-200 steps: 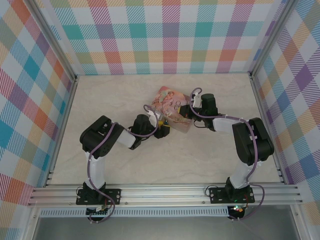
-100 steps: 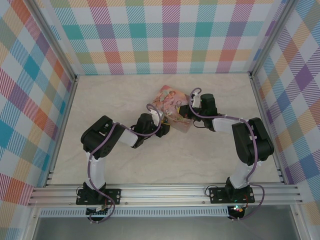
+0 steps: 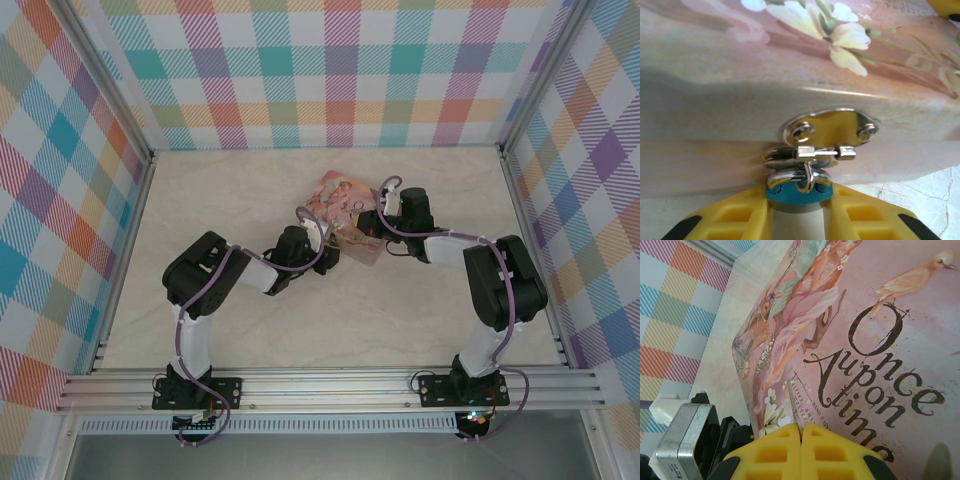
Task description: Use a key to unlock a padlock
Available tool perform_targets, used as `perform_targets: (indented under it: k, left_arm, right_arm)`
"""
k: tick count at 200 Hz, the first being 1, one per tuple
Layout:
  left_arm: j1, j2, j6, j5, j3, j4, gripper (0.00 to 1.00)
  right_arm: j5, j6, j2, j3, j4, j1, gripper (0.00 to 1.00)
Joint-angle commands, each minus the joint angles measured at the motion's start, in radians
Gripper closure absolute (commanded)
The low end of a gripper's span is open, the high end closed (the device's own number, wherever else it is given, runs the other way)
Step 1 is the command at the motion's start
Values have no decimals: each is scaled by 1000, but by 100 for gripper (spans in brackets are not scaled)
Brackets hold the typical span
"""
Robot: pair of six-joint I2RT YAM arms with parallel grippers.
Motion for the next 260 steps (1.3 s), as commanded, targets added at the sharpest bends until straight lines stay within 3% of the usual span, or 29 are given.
perform_targets:
  k: [1, 58, 134, 216, 260]
  left_arm:
    - [-19, -48, -30, 52, 32, -31, 75]
    - [-19, -113, -123, 35, 34, -108, 80]
    - [-18, -127, -352, 51, 60, -167, 83]
    - [-19, -172, -458, 77, 92, -253, 86]
    - [-19, -206, -528, 88, 98, -273, 87]
  right_arm:
    - [-15, -10, 11, -40, -112, 24, 99]
    - [-20, -5, 14, -47, -100, 24, 99]
    - [-41, -10, -10, -46, -108, 22, 99]
    - [-48, -110, -209, -69, -217, -14, 99]
    - [-36, -167, -351, -176, -283, -22, 98]
